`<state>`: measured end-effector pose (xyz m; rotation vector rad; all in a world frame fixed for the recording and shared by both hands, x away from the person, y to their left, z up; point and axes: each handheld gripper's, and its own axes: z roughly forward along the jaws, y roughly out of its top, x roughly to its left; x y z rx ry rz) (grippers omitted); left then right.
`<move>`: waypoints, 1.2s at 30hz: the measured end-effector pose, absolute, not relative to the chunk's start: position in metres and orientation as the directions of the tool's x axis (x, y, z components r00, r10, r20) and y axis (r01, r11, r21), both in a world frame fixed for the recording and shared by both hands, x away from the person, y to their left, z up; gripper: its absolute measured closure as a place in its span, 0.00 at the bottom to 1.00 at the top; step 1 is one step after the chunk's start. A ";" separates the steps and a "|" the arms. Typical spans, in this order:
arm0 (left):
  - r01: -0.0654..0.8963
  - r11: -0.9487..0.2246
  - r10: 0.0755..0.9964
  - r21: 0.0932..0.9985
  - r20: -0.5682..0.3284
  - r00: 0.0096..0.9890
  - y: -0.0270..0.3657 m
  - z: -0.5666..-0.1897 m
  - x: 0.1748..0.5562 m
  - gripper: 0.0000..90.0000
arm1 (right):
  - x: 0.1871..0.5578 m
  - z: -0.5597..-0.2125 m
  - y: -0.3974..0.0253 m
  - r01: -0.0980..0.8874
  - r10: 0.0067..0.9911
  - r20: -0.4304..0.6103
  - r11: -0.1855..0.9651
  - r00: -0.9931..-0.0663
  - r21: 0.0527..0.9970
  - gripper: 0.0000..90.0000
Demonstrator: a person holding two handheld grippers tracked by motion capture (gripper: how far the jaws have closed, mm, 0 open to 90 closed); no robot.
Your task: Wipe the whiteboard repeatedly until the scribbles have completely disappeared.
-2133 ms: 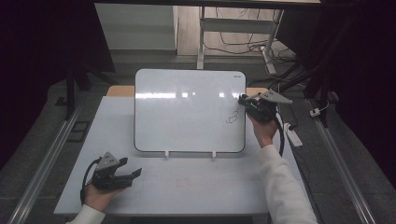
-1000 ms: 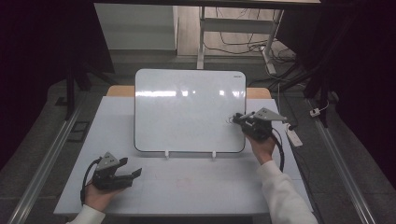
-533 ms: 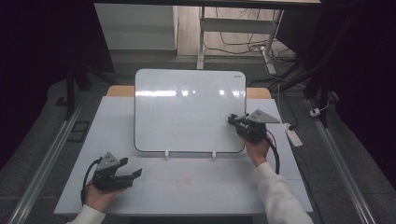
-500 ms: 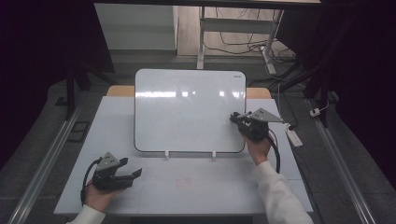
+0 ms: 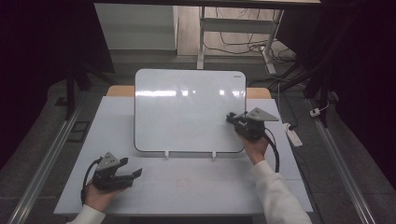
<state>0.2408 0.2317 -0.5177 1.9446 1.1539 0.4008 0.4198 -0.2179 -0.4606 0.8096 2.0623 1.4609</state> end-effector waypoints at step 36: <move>0.557 -0.241 0.841 0.795 -0.116 0.529 0.232 -0.514 0.236 0.30 | 0.403 -0.470 -0.220 0.280 0.653 0.053 0.249 -0.756 0.927 0.87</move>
